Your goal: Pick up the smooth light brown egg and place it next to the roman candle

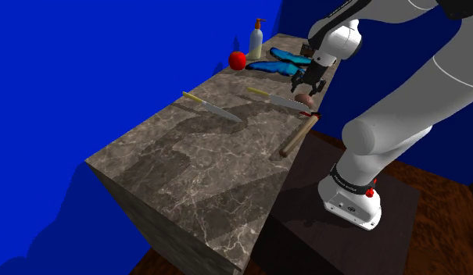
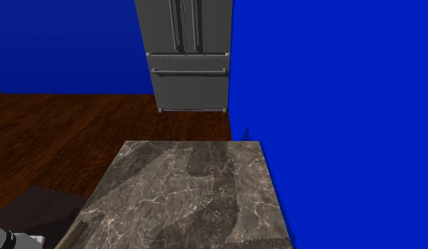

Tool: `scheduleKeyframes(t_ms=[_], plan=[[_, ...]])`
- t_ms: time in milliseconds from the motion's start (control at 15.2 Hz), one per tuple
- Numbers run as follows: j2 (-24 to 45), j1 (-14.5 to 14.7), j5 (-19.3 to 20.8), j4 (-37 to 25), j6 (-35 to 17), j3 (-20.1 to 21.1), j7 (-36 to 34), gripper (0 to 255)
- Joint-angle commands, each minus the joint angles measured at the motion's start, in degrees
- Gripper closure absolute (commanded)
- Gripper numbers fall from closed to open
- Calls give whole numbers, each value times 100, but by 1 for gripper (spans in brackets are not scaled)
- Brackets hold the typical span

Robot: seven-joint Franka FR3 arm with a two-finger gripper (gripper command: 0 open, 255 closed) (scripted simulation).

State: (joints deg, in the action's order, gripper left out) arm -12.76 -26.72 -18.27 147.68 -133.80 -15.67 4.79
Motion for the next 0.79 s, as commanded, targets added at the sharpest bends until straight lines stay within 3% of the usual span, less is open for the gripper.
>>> scheduleKeyframes(t_ms=[0,264,726], plan=[[9,-3,1,-10,5,-6,8,0],[-475,-189,376,-336,791,-39,-227,0],[-474,-191,376,-336,791,-37,-226,0]])
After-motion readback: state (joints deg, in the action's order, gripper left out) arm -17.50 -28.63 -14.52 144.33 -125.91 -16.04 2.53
